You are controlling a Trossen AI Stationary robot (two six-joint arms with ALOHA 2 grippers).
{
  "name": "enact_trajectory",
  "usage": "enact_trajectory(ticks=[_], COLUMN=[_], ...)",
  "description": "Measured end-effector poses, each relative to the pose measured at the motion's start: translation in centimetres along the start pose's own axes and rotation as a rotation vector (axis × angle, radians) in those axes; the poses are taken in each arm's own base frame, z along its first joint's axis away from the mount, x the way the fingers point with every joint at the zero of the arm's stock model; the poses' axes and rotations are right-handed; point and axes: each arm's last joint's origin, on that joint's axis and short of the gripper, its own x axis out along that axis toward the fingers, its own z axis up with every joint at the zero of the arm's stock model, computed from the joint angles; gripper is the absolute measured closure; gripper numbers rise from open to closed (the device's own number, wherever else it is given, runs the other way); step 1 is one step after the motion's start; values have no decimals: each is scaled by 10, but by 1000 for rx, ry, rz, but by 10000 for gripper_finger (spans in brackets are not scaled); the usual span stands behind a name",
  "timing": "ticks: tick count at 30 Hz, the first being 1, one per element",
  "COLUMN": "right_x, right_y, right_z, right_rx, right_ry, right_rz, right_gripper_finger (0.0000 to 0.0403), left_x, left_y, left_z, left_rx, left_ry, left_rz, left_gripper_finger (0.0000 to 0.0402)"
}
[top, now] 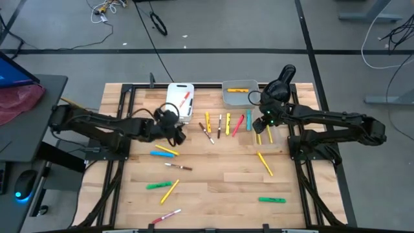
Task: Pick & Place Markers
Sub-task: Put the blue highlighter pen into the gray bin
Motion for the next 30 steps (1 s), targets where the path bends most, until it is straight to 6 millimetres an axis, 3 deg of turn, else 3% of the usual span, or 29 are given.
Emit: enact_trajectory(ticks=[4,7,12,21,25,30], right_x=[-4,-9,-19,-42,-54,-55], right_y=[15,30,52,88,112,136], right_z=[2,3,7,5,-6,-23], right_rx=[-62,-143,-258,-377,-432,-424], right_ry=[-76,-142,-280,-529,-636,-690], right_rz=[88,195,341,517,617,649], right_gripper_finger=[150,150,159,175,182,188], left_x=[14,19,13,-35,-56,-76], left_y=[23,29,24,-15,-31,-44], left_z=[-13,-16,-10,4,-12,-35], left_rx=[-10,-5,48,239,343,454], left_ry=[11,17,24,-42,-15,32], left_rz=[17,-66,-249,-527,-597,-626], left_gripper_finger=[207,207,207,215,227,240])
